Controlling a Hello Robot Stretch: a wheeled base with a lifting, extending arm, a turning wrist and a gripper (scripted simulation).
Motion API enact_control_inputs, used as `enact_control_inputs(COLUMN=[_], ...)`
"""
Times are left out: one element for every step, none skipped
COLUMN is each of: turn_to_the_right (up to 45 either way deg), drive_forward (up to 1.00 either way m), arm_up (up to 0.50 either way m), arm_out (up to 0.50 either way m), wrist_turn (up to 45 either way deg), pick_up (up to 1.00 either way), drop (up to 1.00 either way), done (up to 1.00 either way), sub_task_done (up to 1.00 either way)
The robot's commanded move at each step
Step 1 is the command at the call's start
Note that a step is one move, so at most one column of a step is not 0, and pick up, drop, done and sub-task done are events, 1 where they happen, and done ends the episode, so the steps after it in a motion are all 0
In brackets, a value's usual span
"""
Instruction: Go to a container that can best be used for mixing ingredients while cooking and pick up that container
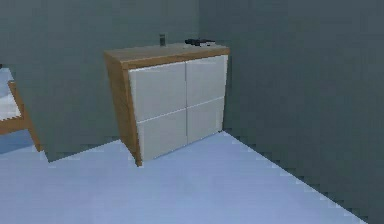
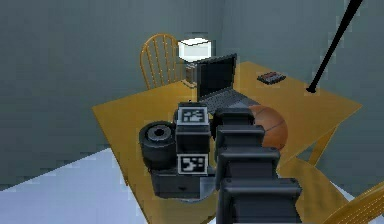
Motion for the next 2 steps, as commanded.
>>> enact_control_inputs(turn_to_the_right=[0.0, 0.0], drive_forward=[0.00, 0.00], arm_up=[0.00, -0.26], arm_out=[0.00, 0.00], wrist_turn=[12.0, 0.0], pick_up=[0.00, 0.00], drop=[0.00, 0.00], done=[0.00, 0.00], sub_task_done=[0.00, 0.00])
